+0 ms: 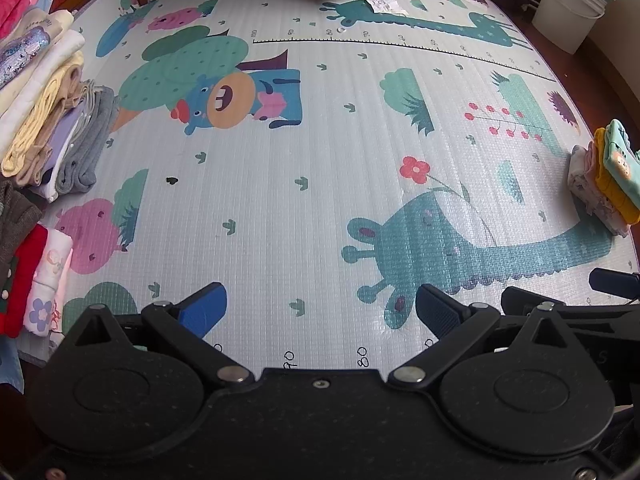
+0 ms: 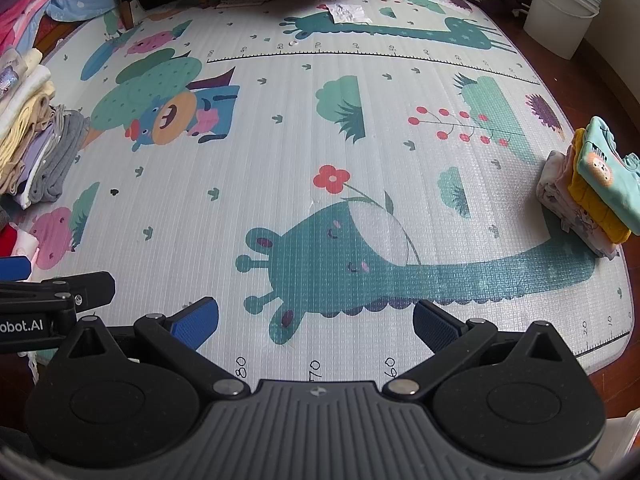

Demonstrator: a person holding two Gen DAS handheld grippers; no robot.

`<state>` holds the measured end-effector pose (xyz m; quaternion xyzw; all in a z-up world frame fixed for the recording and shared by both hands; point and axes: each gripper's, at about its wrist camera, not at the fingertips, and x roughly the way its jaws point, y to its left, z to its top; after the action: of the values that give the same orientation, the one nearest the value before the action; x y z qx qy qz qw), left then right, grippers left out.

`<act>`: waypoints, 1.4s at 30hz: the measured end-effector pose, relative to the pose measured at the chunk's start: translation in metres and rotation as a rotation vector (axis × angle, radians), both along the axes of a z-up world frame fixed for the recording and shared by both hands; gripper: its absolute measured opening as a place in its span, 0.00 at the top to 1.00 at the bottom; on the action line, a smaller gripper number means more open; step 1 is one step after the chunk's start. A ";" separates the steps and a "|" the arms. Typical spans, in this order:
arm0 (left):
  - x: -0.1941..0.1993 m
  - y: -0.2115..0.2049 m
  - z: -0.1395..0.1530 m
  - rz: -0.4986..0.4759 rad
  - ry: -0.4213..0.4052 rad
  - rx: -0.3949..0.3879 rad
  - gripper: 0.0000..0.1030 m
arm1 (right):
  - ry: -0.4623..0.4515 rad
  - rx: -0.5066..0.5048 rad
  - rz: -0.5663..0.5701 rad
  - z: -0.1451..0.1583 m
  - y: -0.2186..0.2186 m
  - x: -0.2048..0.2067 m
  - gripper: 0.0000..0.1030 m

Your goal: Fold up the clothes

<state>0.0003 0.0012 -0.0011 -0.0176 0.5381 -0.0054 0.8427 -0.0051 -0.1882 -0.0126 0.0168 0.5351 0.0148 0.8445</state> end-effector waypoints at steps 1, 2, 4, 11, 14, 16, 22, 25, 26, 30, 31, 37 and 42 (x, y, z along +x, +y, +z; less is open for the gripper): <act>0.000 0.000 0.000 0.000 0.000 0.000 0.01 | 0.000 0.000 0.000 0.000 0.000 0.000 0.00; 0.000 0.000 0.000 0.000 0.000 0.000 0.01 | 0.000 0.001 0.000 0.000 0.000 0.000 0.00; 0.000 0.001 0.000 -0.002 0.000 -0.001 0.01 | 0.001 0.000 0.001 -0.001 0.000 -0.001 0.00; 0.000 0.001 0.000 -0.002 0.000 -0.003 0.01 | 0.003 -0.001 0.002 -0.001 0.000 0.000 0.00; 0.000 0.001 0.000 -0.001 0.000 -0.004 0.01 | 0.005 -0.002 0.002 -0.001 0.000 0.000 0.00; 0.000 0.001 0.000 -0.002 0.001 -0.004 0.01 | 0.005 -0.003 0.002 -0.002 0.000 0.000 0.00; -0.002 -0.001 0.001 0.002 -0.001 -0.006 0.01 | 0.003 -0.006 0.002 -0.002 0.002 -0.001 0.00; -0.002 -0.001 0.001 0.001 0.000 -0.006 0.01 | 0.003 -0.007 0.003 -0.002 0.002 -0.001 0.00; -0.002 -0.001 0.000 0.001 0.000 -0.005 0.01 | 0.003 -0.008 0.003 -0.002 0.002 -0.001 0.00; -0.001 -0.004 0.001 -0.001 0.003 -0.007 0.01 | 0.003 -0.016 -0.001 -0.002 0.000 0.000 0.00; 0.000 -0.005 0.001 -0.001 0.003 -0.007 0.01 | 0.004 -0.018 -0.004 -0.002 -0.001 0.000 0.00; 0.008 -0.009 0.004 0.025 0.002 -0.028 0.01 | 0.006 -0.022 -0.035 -0.001 -0.009 0.003 0.00; 0.022 -0.014 0.007 0.038 0.001 -0.077 0.01 | -0.007 -0.027 -0.062 0.007 -0.020 0.012 0.00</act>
<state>0.0225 -0.0128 0.0064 -0.0603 0.5375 -0.0104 0.8410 0.0066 -0.2086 -0.0058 0.0221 0.5315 -0.0185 0.8466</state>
